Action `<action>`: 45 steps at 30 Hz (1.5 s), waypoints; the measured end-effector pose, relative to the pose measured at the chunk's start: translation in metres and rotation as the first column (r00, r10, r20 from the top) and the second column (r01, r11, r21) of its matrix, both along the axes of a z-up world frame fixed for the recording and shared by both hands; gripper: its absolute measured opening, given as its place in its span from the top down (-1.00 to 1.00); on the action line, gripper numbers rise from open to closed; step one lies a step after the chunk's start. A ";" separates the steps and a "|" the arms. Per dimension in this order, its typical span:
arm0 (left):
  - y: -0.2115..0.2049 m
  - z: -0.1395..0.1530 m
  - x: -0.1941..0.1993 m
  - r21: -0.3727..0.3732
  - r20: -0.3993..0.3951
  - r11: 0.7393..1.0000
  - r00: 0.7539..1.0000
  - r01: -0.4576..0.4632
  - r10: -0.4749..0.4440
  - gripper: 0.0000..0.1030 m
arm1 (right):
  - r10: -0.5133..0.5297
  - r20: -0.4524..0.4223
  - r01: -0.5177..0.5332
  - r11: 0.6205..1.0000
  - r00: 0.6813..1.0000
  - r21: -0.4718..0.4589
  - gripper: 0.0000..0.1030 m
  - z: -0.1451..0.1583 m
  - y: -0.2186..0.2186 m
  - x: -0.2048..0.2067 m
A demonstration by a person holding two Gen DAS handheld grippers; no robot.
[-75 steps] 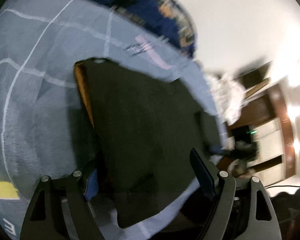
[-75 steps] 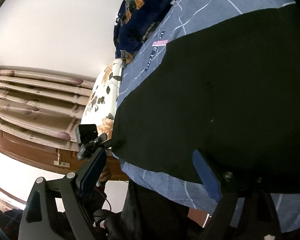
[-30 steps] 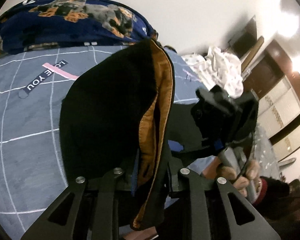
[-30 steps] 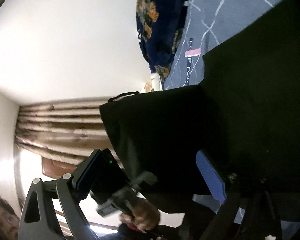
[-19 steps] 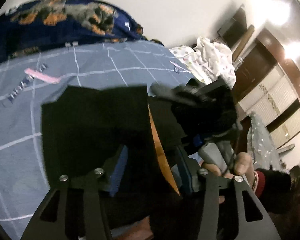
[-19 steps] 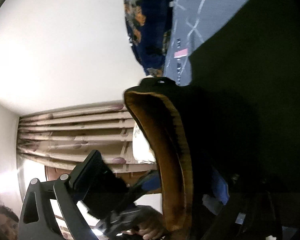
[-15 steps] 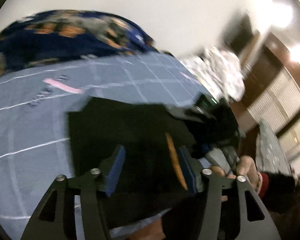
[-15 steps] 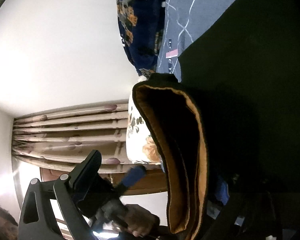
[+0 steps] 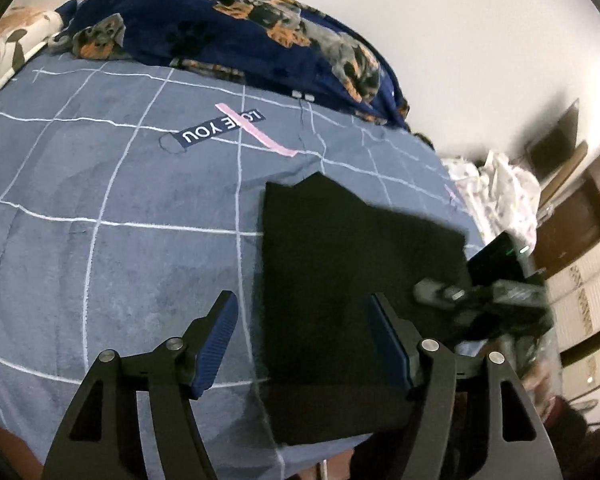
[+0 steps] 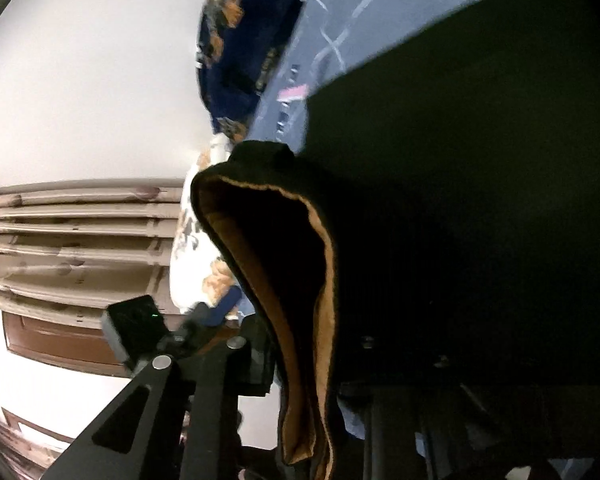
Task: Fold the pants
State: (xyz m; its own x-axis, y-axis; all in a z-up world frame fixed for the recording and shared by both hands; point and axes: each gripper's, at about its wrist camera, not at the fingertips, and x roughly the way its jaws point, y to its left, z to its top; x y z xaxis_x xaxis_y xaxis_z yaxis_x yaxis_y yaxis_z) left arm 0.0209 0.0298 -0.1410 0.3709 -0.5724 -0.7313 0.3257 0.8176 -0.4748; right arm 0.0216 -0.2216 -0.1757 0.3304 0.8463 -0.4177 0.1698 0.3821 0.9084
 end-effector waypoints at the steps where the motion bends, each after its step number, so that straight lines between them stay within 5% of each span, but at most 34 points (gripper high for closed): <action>1: -0.001 -0.001 -0.002 -0.001 -0.004 1.000 1.000 0.007 -0.007 -0.31 | 0.001 0.018 -0.001 1.000 1.000 0.001 0.65 0.007 -0.004 0.001; 8: -0.022 0.000 -0.008 0.014 -0.011 0.997 0.997 0.072 -0.072 -0.32 | -0.114 0.092 0.120 0.991 0.989 -0.057 0.67 0.040 -0.089 -0.007; 17: -0.065 0.001 -0.011 0.046 -0.028 0.985 0.986 0.165 -0.164 -0.34 | -0.296 0.045 0.299 0.949 0.954 -0.104 0.66 0.024 -0.207 -0.037; 32: -0.144 -0.011 -0.006 0.079 -0.070 0.950 0.952 0.302 -0.297 -0.35 | -0.341 0.040 0.343 0.934 0.939 -0.102 0.66 -0.010 -0.246 -0.048; 37: -0.151 -0.021 -0.005 0.081 -0.102 0.946 0.947 0.313 -0.305 -0.35 | -0.406 0.015 0.406 0.911 0.914 -0.073 0.52 -0.022 -0.264 -0.059; 41: -0.148 -0.020 -0.005 0.069 -0.109 0.950 0.948 0.306 -0.298 -0.35 | -0.492 0.098 0.501 0.859 0.865 -0.109 0.35 0.011 -0.290 -0.091; 45: -0.144 -0.018 -0.004 0.031 -0.115 0.957 0.952 0.289 -0.284 -0.35 | -0.435 0.186 0.449 0.893 0.881 -0.036 0.35 0.047 -0.275 -0.122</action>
State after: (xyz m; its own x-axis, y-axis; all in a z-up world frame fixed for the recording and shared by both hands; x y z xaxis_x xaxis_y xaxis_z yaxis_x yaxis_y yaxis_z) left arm 0.0172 -0.1139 -0.1595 0.1135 -0.6071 -0.7865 0.4980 0.7198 -0.4837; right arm -0.1006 -0.4969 -0.1284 0.7340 0.5635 -0.3791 0.1843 0.3720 0.9098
